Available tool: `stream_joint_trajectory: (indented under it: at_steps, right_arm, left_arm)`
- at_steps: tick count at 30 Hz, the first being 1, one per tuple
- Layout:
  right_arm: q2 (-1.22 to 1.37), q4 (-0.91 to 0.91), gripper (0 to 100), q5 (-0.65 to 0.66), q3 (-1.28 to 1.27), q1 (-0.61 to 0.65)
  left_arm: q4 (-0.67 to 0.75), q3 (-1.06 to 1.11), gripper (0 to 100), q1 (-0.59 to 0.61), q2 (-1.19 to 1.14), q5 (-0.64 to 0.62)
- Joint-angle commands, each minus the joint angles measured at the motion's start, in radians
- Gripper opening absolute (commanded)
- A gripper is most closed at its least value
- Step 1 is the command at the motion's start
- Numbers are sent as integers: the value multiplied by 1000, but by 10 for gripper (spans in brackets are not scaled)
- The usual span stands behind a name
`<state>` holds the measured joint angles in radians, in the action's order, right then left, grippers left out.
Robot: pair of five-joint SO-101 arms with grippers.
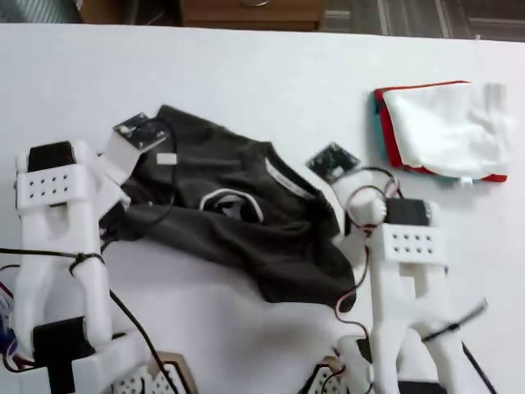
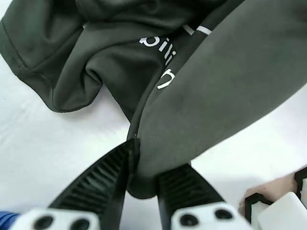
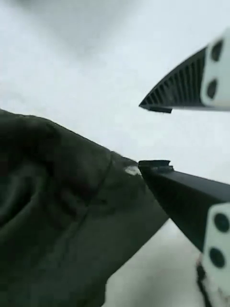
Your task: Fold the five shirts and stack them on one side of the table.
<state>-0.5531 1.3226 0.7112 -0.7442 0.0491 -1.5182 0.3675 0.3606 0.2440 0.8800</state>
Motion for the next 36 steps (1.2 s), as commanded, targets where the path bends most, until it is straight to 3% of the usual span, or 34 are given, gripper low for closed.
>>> stream_joint_trajectory:
  at_steps: [1,5,14,16,19,27,36]
  right_arm:
    - [143,-85,151,-138,49,116]
    - [366,-125,200,-224,127,193]
    - [697,-70,246,-242,368,151]
    - [734,-62,204,-244,388,154]
    - [757,-70,19,-245,419,147]
    - [766,-108,19,-245,578,108]
    - [828,-289,21,-239,747,71]
  left_arm:
    - [3,-39,27,3,35,-9]
    - [29,-5,27,3,35,-8]
    - [80,82,27,3,37,-8]
    - [80,81,27,5,37,-8]
    - [80,76,27,5,37,-8]
    - [81,81,27,5,37,-8]
    - [80,84,27,5,37,-9]
